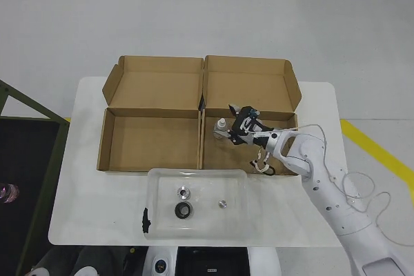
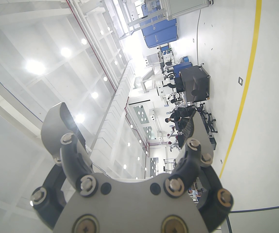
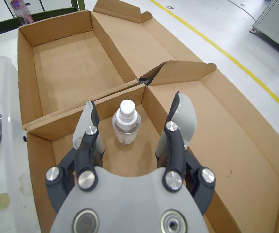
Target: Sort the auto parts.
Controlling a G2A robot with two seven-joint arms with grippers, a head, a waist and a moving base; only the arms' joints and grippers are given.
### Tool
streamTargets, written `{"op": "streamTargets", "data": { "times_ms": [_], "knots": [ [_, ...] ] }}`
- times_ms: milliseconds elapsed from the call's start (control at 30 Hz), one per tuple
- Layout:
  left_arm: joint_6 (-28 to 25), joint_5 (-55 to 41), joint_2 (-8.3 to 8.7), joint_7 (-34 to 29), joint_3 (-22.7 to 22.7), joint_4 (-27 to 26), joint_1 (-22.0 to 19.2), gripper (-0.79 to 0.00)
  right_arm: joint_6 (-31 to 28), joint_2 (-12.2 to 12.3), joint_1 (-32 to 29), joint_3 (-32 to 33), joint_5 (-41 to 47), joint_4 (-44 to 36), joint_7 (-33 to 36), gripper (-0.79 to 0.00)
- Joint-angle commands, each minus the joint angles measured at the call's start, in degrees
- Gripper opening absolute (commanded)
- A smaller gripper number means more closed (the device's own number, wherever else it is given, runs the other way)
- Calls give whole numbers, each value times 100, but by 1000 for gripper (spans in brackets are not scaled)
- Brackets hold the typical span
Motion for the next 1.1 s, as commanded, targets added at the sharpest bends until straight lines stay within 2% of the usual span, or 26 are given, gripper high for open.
{"op": "streamTargets", "data": {
  "times_ms": [0,67,133,167,300,600,900,1067],
  "knots": [
    [0,0,0,0,0,0,0,0,-116,45,-139,138,-18,-298,76,-234],
    [0,0,0,0,0,0,0,0,-268,83,-279,246,8,-608,142,-212],
    [0,0,0,0,0,0,0,0,-409,122,-431,343,24,-927,257,-142],
    [0,0,0,0,0,0,0,0,-480,141,-504,388,33,-1078,333,-135],
    [0,0,0,0,0,0,0,0,-685,208,-759,552,42,-1603,622,-175],
    [0,0,0,0,0,0,0,0,-1021,327,-1361,721,12,-2334,1131,-160],
    [0,0,0,0,0,0,0,0,-1310,426,-1897,693,-107,-2919,1654,-222],
    [0,0,0,0,0,0,0,0,-1400,478,-2130,641,-228,-3201,2066,-145]
  ]
}}
